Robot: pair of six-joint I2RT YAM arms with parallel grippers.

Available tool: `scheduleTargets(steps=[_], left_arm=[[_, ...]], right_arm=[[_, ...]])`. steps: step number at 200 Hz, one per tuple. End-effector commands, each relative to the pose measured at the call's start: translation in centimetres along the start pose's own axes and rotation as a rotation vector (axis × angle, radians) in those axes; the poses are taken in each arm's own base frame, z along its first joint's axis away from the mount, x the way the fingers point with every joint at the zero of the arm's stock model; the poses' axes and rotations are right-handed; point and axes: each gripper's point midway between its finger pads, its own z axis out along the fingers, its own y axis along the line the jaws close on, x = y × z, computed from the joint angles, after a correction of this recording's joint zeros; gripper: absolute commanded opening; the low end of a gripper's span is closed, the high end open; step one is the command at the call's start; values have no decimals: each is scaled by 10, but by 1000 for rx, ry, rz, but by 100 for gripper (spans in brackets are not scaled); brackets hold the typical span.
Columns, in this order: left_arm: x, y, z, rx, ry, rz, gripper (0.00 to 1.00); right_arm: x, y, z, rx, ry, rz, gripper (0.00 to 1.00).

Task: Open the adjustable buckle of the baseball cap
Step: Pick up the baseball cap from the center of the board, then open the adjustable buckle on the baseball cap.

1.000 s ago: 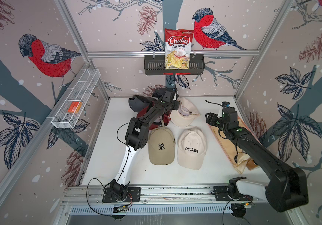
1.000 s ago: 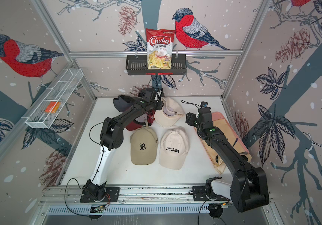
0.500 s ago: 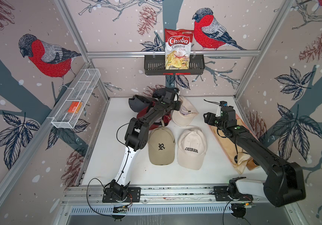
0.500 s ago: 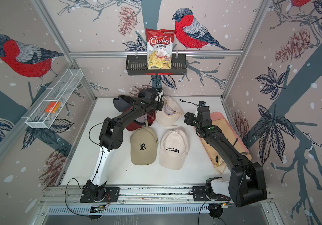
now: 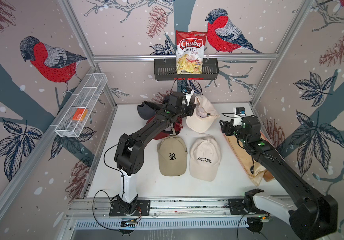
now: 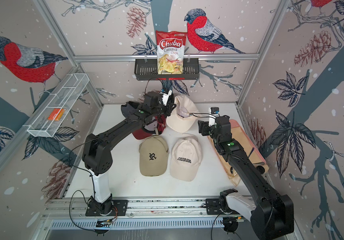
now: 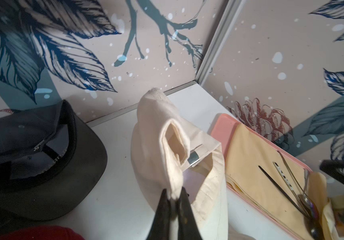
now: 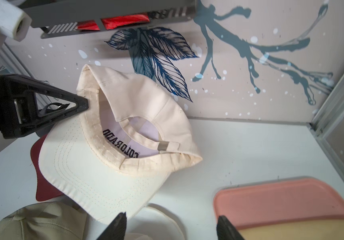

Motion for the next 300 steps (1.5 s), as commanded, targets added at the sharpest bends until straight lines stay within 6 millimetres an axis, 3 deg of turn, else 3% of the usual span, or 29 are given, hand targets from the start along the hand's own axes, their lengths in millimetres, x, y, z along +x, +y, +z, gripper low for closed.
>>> scheduleTargets(steps=[1, 24, 69, 123, 170, 226, 255, 300], left_arm=[[-23, -33, -22, 75, -74, 98, 0], [-26, -57, -44, 115, -93, 142, 0], [-29, -83, -89, 158, -130, 203, 0], [-28, -110, -117, 213, -151, 249, 0], [-24, -128, -130, 262, -159, 306, 0], [-14, -139, -138, 329, -159, 318, 0], [-16, -139, -139, 329, -169, 310, 0], [-21, -138, -141, 323, -202, 293, 0]], right_arm=[[-22, 22, -8, -58, -85, -195, 73], [-23, 51, -10, -113, -96, -316, 73], [-19, 65, -10, -134, -81, -371, 73], [-14, 105, -5, -257, -105, -411, 73], [-19, 100, 12, -190, -103, -403, 72], [-23, 102, 9, -216, -167, -392, 71], [-20, 105, 9, -234, -169, -386, 64], [-18, 110, 3, -268, -195, -373, 32]])
